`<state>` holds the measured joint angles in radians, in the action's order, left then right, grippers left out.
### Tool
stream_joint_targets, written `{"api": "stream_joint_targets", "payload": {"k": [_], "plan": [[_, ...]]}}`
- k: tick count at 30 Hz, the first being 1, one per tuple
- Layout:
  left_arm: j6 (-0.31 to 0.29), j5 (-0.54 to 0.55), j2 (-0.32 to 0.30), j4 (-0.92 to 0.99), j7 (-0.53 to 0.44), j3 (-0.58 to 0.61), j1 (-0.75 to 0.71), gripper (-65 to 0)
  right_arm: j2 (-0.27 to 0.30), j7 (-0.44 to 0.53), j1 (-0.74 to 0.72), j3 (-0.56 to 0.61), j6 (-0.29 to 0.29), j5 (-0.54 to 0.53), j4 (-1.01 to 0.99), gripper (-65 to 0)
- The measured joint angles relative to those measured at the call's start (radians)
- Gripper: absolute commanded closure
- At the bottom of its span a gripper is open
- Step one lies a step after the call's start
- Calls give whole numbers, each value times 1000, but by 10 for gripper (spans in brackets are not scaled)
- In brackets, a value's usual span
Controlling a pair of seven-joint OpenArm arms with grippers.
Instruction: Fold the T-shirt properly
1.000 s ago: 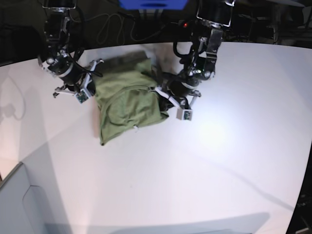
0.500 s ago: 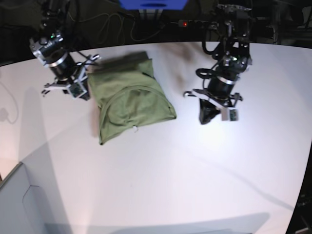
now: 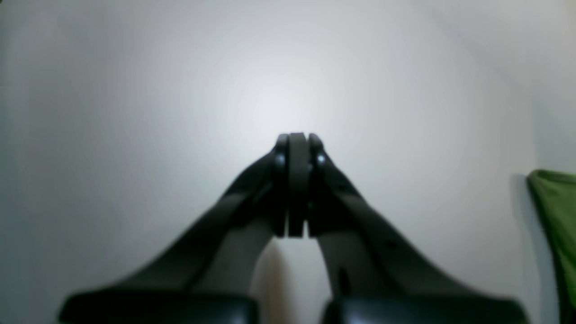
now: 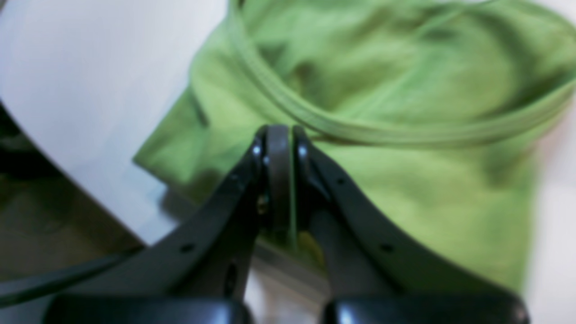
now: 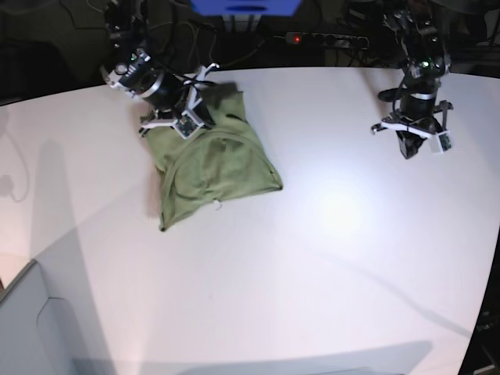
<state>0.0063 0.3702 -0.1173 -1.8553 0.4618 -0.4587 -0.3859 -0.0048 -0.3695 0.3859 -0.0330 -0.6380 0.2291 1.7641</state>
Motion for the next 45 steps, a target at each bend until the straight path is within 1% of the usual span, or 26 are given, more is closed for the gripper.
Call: {"api": "stream_joint_targets", "payload": {"k": [1,4,8,11,13,15,17,20,22,24,27,30,32,33,35,36,37,39,40,41,42,43,44,45], "plan": [[-3,4,1,0,1,0,-9,0,0,28,5,4,0,-6,-25,-4],[-3,3,7,0,1,0,-31,0,-1,52,17,10,0,-4,-56,-4],[-4,8,45,0,4,-31,-33,0,-2,103,57,-17,-1,3,13,-4],[-3,4,66,-39,2,-67,-48,0,-1,121,76,-85,0,-6,130,-4],[0,3,71,-74,2,-77,-69,0,-2,118,82,-122,0,-57,195,-4],[-1,3,90,-120,2,-80,-104,0,-7,136,98,-194,1,-115,242,-4],[-8,9,106,-158,1,-79,-157,0,-7,122,124,-296,2,-129,267,-4],[-3,4,107,-175,-10,-76,-274,0,-5,24,175,-404,2,-129,266,-4],[-5,5,134,-175,-3,-73,-377,0,-5,-18,238,-456,5,-140,267,-4],[-6,-2,149,-170,11,-71,-459,0,-6,-55,309,-480,6,-143,265,-4],[-4,-7,148,-169,0,-75,-554,0,-4,-84,412,-496,3,-136,255,-4],[-8,-4,148,-153,-9,-72,-596,0,0,-61,460,-484,5,-146,240,-4],[-14,-2,147,-81,-21,-73,-590,0,3,-44,465,-447,7,-157,157,-4],[-14,-3,144,-15,-24,-72,-576,0,9,-51,460,-424,7,-152,92,-4],[-3,-16,133,133,-17,-51,-518,0,42,-58,431,-368,6,-145,-50,-4],[4,-32,117,212,-10,-37,-477,0,62,-65,401,-337,6,-138,-131,-4],[-12,-53,91,298,-5,-9,-431,0,84,-66,359,-302,7,-137,-220,-4],[-10,-110,51,465,-48,56,-348,0,113,-38,283,-224,11,-153,-389,-4],[-13,-140,34,555,-42,83,-294,0,124,-31,235,-178,12,-147,-474,-4],[-7,-166,30,643,-84,111,-250,0,131,-9,195,-132,13,-136,-548,-4],[-3,-179,23,729,-140,149,-215,0,132,42,164,-98,15,-146,-613,-4],[-15,-193,22,809,-170,181,-189,0,129,92,143,-81,14,-153,-669,-4],[-12,-206,21,887,-223,211,-159,0,126,134,124,-71,14,-156,-719,-4],[-7,-228,29,954,-247,238,-132,0,121,142,105,-67,14,-153,-760,-4]]}}
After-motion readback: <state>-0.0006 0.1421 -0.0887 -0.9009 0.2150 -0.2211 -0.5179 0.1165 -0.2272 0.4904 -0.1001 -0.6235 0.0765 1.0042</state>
